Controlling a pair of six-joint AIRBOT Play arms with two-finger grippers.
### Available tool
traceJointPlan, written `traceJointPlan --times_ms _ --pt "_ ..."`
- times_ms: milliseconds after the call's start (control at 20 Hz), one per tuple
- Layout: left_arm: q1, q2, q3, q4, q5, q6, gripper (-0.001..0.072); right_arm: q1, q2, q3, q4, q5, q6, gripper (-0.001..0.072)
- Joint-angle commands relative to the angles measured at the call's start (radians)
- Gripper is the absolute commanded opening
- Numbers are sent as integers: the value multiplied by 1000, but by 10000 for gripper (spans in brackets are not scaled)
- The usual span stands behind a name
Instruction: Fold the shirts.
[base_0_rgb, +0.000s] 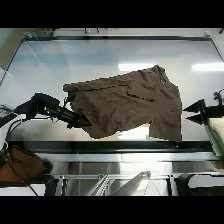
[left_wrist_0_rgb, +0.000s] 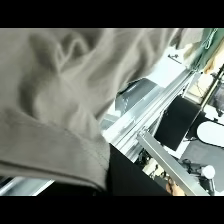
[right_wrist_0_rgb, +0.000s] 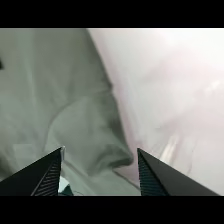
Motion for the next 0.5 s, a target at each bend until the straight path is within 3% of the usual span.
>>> traceJointPlan --times_ms 0,200,300,400,450 --pt "16 40 5 0 22 2 18 29 -22 -38 -67 -9 31 508" --pt "48 53 5 0 23 2 18 112 -23 -72 -49 -12 19 507" --pt "56 53 5 -1 23 2 18 152 -22 -72 50 11 -26 491" --pt "58 53 5 -3 23 2 18 171 -19 -72 246 104 -136 35" --pt "61 58 5 -12 28 2 19 172 -7 -72 358 168 -191 26"
